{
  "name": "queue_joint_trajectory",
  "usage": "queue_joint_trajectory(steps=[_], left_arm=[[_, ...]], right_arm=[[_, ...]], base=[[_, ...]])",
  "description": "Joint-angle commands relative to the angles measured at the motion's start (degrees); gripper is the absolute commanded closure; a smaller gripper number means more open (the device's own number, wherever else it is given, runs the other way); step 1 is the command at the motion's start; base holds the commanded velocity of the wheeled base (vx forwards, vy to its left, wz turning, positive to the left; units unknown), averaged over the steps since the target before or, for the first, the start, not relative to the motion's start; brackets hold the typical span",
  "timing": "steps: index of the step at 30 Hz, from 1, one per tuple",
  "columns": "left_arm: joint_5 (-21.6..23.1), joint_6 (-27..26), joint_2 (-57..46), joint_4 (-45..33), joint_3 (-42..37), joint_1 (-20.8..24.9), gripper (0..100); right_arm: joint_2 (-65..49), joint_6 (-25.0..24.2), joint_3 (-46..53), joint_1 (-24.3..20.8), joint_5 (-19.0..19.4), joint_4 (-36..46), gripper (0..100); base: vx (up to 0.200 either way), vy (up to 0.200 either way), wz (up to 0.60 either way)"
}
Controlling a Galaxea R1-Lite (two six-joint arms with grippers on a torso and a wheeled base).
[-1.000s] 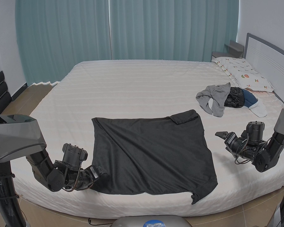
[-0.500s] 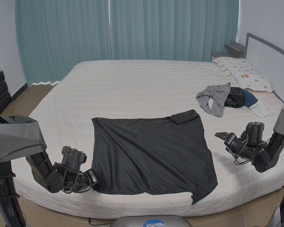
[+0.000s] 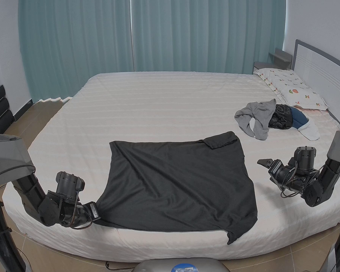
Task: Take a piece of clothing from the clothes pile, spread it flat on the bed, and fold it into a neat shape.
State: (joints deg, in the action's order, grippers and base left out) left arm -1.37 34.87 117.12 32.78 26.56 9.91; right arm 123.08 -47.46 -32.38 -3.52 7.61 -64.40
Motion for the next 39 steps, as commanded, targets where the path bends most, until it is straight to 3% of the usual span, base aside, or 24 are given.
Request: queue_joint_trajectory(steps=[1,16,20,23,39], left_arm=[[-0.04,-2.35,-4.35,-3.69,0.77,-3.85,100],[-0.57,-12.01,-8.39,-13.8,2.7,-13.43,100],[-4.0,-14.12,-8.13,-14.15,3.32,-16.41,100],[-4.17,-15.53,-7.95,-14.32,3.32,-17.65,100],[-5.49,-17.99,-7.69,-17.93,6.31,-23.53,100]], right_arm=[[1.03,0.08,-0.32,0.01,-0.05,-0.02,0],[2.61,0.52,-2.51,-0.26,-0.05,0.42,0],[5.33,1.49,-5.68,-0.87,-0.05,1.39,0],[6.91,1.49,-7.52,-1.57,0.04,2.35,0],[11.31,1.32,-18.51,-7.29,-0.05,11.49,0]], base=[[0.0,0.0,0.0],[0.0,0.0,0.0],[0.0,0.0,0.0],[0.0,0.0,0.0],[0.0,0.0,0.0]])
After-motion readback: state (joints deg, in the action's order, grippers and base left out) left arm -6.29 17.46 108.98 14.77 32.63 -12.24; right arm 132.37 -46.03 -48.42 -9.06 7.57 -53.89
